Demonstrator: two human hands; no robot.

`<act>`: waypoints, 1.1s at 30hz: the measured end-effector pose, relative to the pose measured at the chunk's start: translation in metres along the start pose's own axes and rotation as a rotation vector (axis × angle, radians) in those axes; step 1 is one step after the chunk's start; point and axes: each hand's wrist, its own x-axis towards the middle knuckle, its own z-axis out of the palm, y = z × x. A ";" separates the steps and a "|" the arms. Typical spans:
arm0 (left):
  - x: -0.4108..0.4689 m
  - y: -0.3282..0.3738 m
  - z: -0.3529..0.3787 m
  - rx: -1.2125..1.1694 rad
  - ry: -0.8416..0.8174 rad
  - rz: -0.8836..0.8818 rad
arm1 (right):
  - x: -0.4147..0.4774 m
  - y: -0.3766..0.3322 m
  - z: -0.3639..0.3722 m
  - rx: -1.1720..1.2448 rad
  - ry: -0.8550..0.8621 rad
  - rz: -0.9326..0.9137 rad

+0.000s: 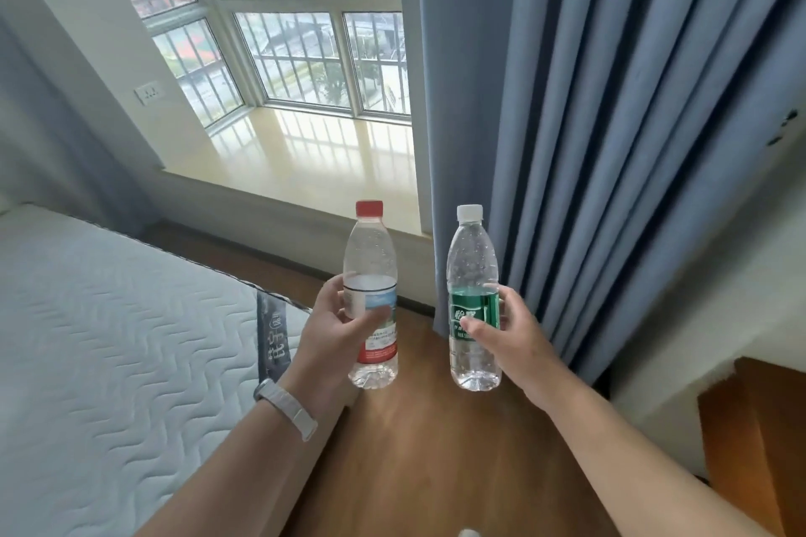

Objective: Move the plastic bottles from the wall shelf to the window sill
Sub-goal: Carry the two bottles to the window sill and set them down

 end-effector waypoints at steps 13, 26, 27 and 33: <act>0.059 0.010 -0.032 0.010 0.199 -0.035 | 0.100 -0.009 0.019 0.045 -0.136 0.024; 0.189 0.001 -0.112 -0.076 0.222 -0.027 | 0.228 -0.036 0.088 -0.081 -0.135 0.048; 0.202 0.003 -0.121 -0.089 0.227 -0.017 | 0.241 -0.042 0.096 -0.094 -0.130 0.047; 0.263 0.003 -0.169 -0.139 0.238 -0.020 | 0.313 -0.078 0.154 -0.145 -0.117 0.017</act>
